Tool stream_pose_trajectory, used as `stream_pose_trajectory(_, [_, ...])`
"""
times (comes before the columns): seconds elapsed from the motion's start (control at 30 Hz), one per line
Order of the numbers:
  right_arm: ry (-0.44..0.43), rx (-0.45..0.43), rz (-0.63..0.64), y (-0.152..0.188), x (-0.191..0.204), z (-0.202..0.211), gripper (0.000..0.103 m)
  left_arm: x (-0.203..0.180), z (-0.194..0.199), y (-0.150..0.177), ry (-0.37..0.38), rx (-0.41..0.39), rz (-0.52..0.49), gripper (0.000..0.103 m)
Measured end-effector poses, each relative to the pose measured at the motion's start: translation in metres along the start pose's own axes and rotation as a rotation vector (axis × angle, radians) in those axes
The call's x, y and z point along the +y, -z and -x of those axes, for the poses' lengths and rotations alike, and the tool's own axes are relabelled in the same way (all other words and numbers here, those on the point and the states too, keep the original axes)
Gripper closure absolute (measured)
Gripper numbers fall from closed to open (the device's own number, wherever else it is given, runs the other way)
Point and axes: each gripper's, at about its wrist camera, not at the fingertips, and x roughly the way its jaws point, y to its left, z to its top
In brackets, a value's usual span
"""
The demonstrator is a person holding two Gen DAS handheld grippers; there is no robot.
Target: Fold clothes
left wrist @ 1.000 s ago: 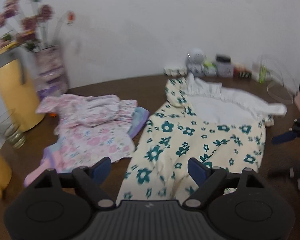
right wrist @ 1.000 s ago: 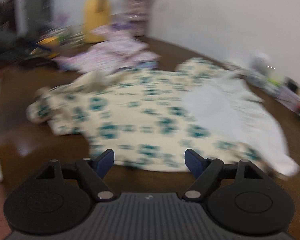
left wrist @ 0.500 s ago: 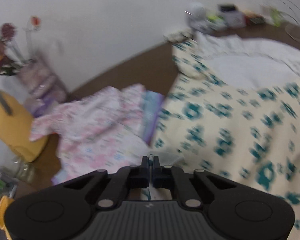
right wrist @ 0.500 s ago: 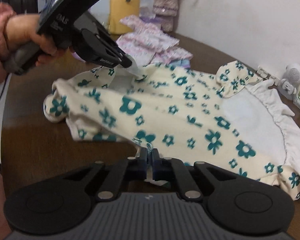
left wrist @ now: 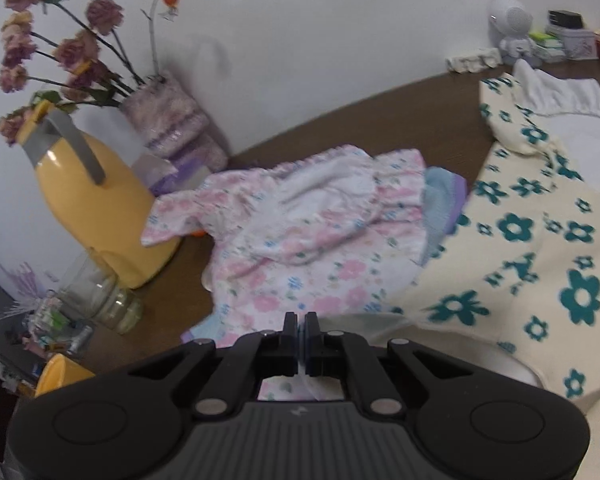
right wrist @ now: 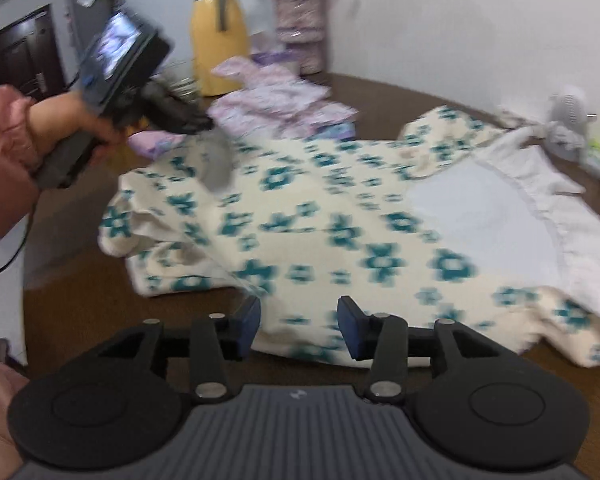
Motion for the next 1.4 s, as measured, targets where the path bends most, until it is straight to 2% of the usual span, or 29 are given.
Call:
stream_pose_trajectory(0.1, [0.099,-0.005,-0.011,-0.002,-0.025,0.007,0.057,0.010,0.011,0.001,0.029,-0.012,0.040,0.099])
stream_pose_trajectory(0.13, [0.122,0.001,-0.026,-0.005,-0.036,0.007,0.057,0.014,0.015,0.001,0.038,-0.016,0.054,0.093])
stream_pose_trajectory(0.2, [0.156,0.013,-0.060,-0.009,-0.055,0.005,0.057,0.021,0.022,0.001,0.058,-0.025,0.081,0.088])
stream_pose_trajectory(0.27, [0.164,0.023,-0.080,-0.012,-0.067,0.003,0.056,0.027,0.034,0.004,0.082,-0.040,0.108,0.061])
stream_pose_trajectory(0.33, [0.161,0.031,-0.090,-0.014,-0.075,0.000,0.054,0.030,0.064,0.019,0.135,-0.077,0.118,0.048])
stream_pose_trajectory(0.43, [0.129,0.034,-0.065,-0.015,-0.066,-0.004,0.054,0.019,0.099,0.046,0.260,-0.092,0.095,0.043])
stream_pose_trajectory(0.57, [0.068,0.035,-0.001,-0.018,-0.041,-0.009,0.052,0.006,0.147,0.082,0.427,-0.112,0.064,0.043])
stream_pose_trajectory(0.63, [0.053,0.033,0.039,-0.022,-0.029,-0.013,0.047,-0.005,0.167,0.098,0.506,-0.114,0.046,0.043])
stream_pose_trajectory(0.7, [0.058,0.031,0.068,-0.028,-0.022,-0.018,0.046,-0.028,0.167,0.104,0.536,-0.088,0.021,0.047])
stream_pose_trajectory(0.77, [0.051,0.033,0.066,-0.034,-0.021,-0.024,0.046,-0.047,0.160,0.105,0.540,-0.061,0.018,0.063])
stream_pose_trajectory(0.83, [0.018,0.036,0.048,-0.040,-0.020,-0.027,0.047,-0.061,0.150,0.103,0.552,-0.035,0.038,0.070])
stream_pose_trajectory(0.93, [-0.095,0.027,0.076,-0.045,-0.004,-0.024,0.050,-0.073,0.135,0.096,0.500,-0.021,0.054,0.072])
stream_pose_trajectory(1.07, [-0.120,0.023,0.216,-0.043,0.031,-0.016,0.050,-0.080,0.124,0.087,0.454,-0.033,0.026,0.071])
stream_pose_trajectory(1.17, [-0.085,0.041,0.242,-0.043,0.033,-0.021,0.050,-0.086,0.120,0.083,0.436,-0.044,0.002,0.074])
stream_pose_trajectory(1.2, [-0.064,0.047,0.237,-0.044,0.028,-0.023,0.050,-0.087,0.119,0.082,0.431,-0.046,-0.005,0.079])
stream_pose_trajectory(1.23, [-0.038,0.053,0.225,-0.045,0.019,-0.026,0.050,-0.089,0.118,0.081,0.427,-0.046,-0.015,0.095])
stream_pose_trajectory(1.27, [-0.006,0.062,0.208,-0.046,0.008,-0.029,0.050,-0.090,0.117,0.082,0.422,-0.046,-0.026,0.100])
stream_pose_trajectory(1.4, [0.134,0.147,0.114,-0.056,-0.059,-0.050,0.049,-0.089,0.123,0.084,0.424,-0.061,-0.040,0.102])
